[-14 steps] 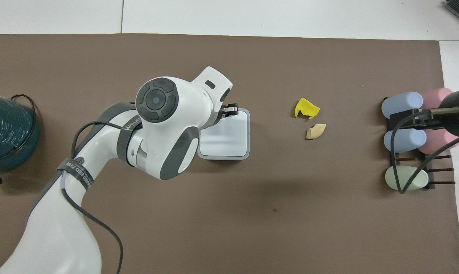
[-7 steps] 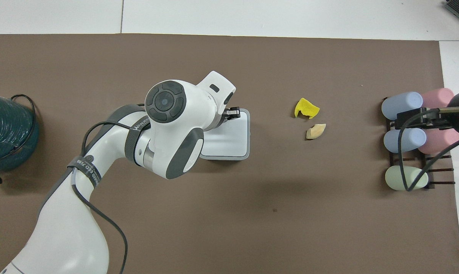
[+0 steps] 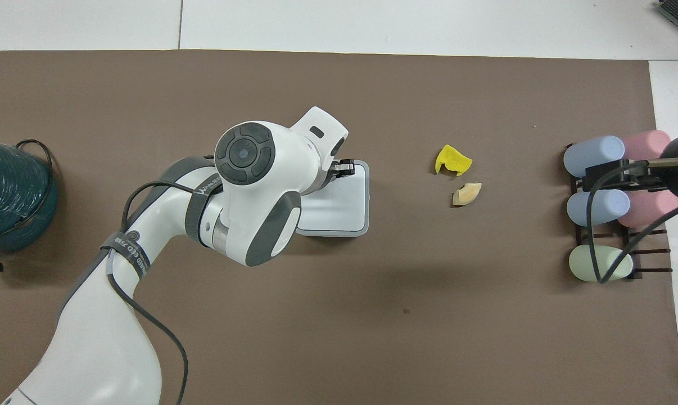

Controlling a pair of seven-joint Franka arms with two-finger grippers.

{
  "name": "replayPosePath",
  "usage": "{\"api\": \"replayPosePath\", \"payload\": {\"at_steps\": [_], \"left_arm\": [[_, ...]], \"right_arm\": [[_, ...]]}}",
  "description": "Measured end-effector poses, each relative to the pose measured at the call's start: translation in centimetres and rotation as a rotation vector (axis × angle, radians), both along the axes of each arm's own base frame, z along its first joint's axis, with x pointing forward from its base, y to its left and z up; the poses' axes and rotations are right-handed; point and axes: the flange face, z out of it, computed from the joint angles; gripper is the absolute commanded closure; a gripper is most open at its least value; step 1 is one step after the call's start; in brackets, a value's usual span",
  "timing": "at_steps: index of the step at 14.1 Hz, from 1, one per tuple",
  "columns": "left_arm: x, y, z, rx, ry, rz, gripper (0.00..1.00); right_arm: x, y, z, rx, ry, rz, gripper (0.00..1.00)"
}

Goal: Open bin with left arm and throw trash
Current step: 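Grasp the white lid with the left gripper and lift it off, then move the left gripper away from the open bin toward the bread wedge, then grasp the bread wedge with the left gripper while the right gripper grasps the tan piece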

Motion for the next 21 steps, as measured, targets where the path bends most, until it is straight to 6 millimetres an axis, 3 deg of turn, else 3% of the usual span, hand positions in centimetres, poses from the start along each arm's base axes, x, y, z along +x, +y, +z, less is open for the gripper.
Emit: {"api": "replayPosePath", "payload": {"at_steps": [2,3,6,8,9,12,13,15,18,19,21], "left_arm": [[0.4,0.5,1.1,0.065,0.034,-0.025,1.0],[1.0,1.7,2.2,0.106,0.065,-0.021,1.0],[4.2,7.4,6.3,0.157,0.117,0.044,1.0],[6.0,10.9,7.1,0.206,0.093,0.058,0.97],[6.7,12.6,7.0,0.226,0.083,0.043,0.89],[8.7,18.4,5.6,0.253,0.072,-0.039,0.74],[9.3,20.3,4.6,0.254,0.055,-0.05,0.64],[9.7,23.6,1.5,0.256,0.019,-0.077,0.46],[9.1,25.7,-2.1,0.27,0.02,-0.157,0.16],[8.8,26.0,-3.2,0.274,0.019,-0.185,0.11],[7.9,26.4,-5.5,0.289,0.019,-0.245,0.11]], "right_arm": [[0.0,0.0,0.0,0.0,0.0,0.0,0.0],[0.0,0.0,0.0,0.0,0.0,0.0,0.0],[0.0,0.0,0.0,0.0,0.0,0.0,0.0],[-0.2,-0.1,-0.2,-0.001,0.021,-0.002,0.0],[-0.3,-0.5,-0.3,-0.001,0.032,-0.006,0.0],[-0.3,-2.0,-1.1,-0.001,0.025,-0.006,0.0],[-0.1,-2.2,-1.6,-0.001,0.009,-0.009,0.0],[0.3,-1.8,-4.2,0.001,-0.045,-0.005,0.0],[0.5,-0.6,-10.3,0.008,-0.086,-0.041,0.0],[0.6,0.0,-12.0,0.01,-0.09,-0.045,0.0],[1.2,1.4,-14.4,0.015,-0.138,-0.028,0.0]]}}
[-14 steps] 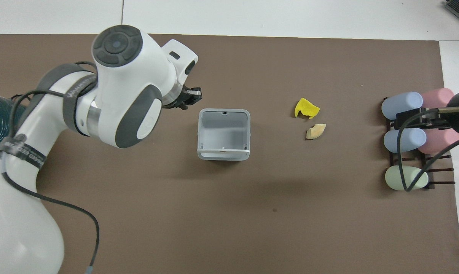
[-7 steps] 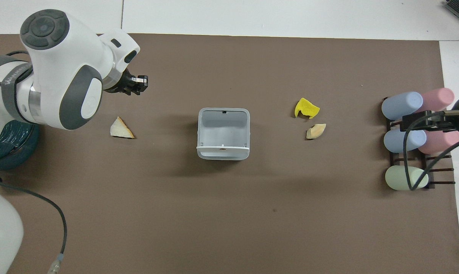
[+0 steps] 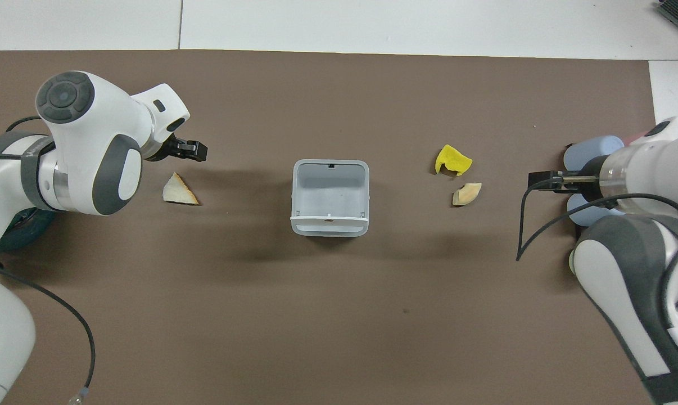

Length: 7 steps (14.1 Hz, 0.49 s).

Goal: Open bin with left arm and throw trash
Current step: 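Grasp the bread wedge with the left gripper while the right gripper grasps the tan piece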

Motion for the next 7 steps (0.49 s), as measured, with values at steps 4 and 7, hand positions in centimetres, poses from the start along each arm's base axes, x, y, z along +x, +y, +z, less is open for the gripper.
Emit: {"api": "replayPosePath", "payload": {"at_steps": [4,7], "left_arm": [[-0.6,2.7,-2.3,0.082,-0.002,-0.273,0.12],[-0.3,5.1,-2.8,0.097,-0.02,-0.419,0.11]], "right_arm": [[1.1,2.6,-7.0,0.007,-0.096,0.045,0.0],[1.4,4.0,-11.8,0.0,-0.092,0.103,0.0]]}}
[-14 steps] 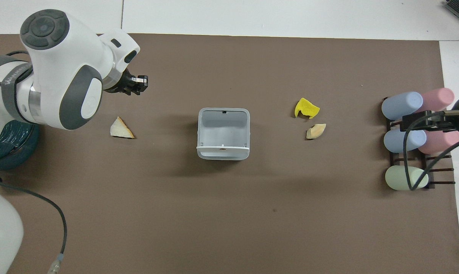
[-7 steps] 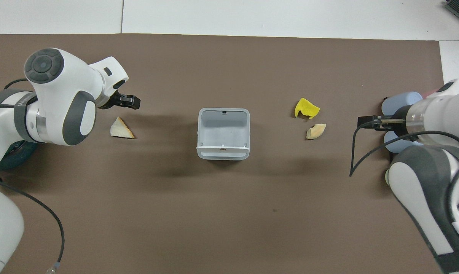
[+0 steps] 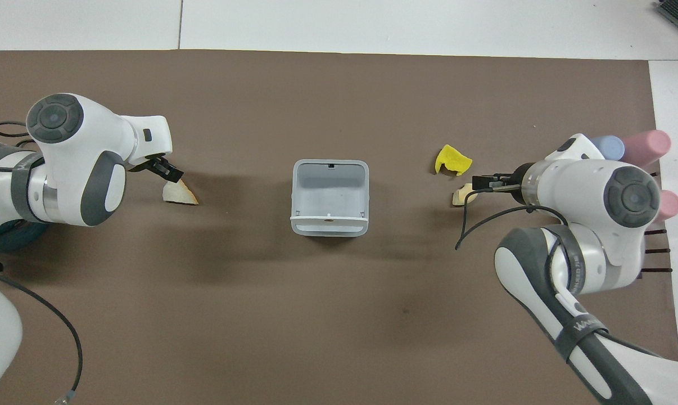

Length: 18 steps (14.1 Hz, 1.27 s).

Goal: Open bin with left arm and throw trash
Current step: 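Grasp the bread wedge with the left gripper while the right gripper grasps the tan piece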

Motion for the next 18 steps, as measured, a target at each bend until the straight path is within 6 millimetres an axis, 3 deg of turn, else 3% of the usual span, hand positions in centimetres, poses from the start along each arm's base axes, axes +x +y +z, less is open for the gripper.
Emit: {"api": "replayPosePath", "payload": {"at_steps": [3,6,7,8,9,11,16,18], "left_arm": [[-0.8,-0.4,-1.5,0.009,0.008,-0.128,0.09],[-1.6,-1.2,-2.3,0.012,0.029,-0.187,0.08],[-1.7,-1.3,-2.4,0.013,0.037,-0.192,0.08],[-1.9,-1.4,-2.5,0.015,0.048,-0.196,0.08],[-2.2,-1.6,-2.6,0.016,0.061,-0.199,0.09],[-2.8,-1.7,-2.8,0.02,0.083,-0.201,0.1],[-5.5,-2.8,-4.1,0.019,0.108,-0.062,0.32],[-6.3,-3.7,-4.1,0.019,0.102,-0.026,0.57]], "right_arm": [[-0.1,0.4,-3.5,-0.012,-0.046,0.065,0.0],[-0.9,1.6,-5.9,-0.011,-0.058,0.091,0.0],[-1.1,1.7,-6.2,-0.009,-0.075,0.094,0.23],[-1.3,2.0,-6.6,-0.007,-0.096,0.099,0.7],[-1.4,2.2,-6.8,-0.005,-0.109,0.103,1.0],[-1.5,2.5,-7.0,-0.003,-0.12,0.108,1.0],[-1.4,3.8,-6.0,0.028,-0.144,0.058,1.0],[-1.1,4.3,-4.3,0.072,-0.167,-0.032,1.0]]}}
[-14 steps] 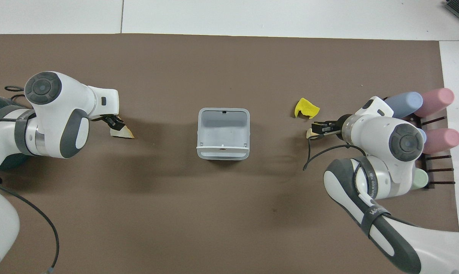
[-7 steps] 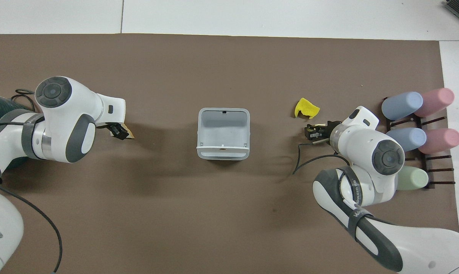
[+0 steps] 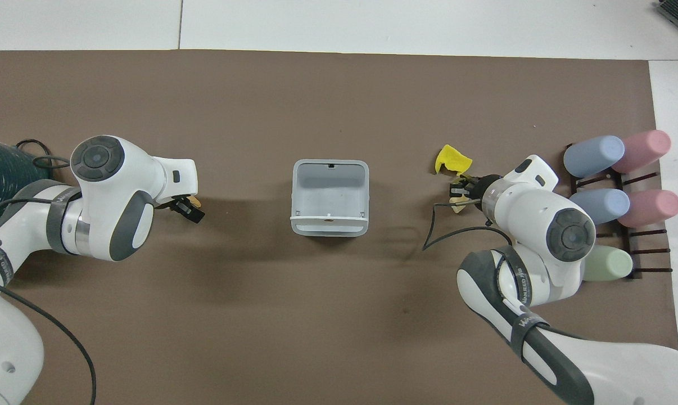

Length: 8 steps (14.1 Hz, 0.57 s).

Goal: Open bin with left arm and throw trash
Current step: 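Grasp the bread wedge with the left gripper while the right gripper grasps the tan piece, then carry the tan piece into the bin with the right gripper and release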

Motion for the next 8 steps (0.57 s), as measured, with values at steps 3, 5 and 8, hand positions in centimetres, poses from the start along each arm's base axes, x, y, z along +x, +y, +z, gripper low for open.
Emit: {"api": "replayPosePath", "payload": {"at_steps": [3,5,8], "left_arm": [[-0.6,-1.7,-0.1,0.001,0.001,0.033,0.9],[-0.7,-2.3,0.1,0.0,-0.004,0.036,1.0],[0.0,-2.6,1.2,-0.006,-0.029,0.041,1.0]], "right_arm": [[0.7,3.0,3.5,0.092,0.054,-0.167,1.0],[1.9,5.1,7.1,0.127,0.129,-0.282,1.0],[3.5,7.3,12.6,0.178,0.171,-0.419,1.0]]}}
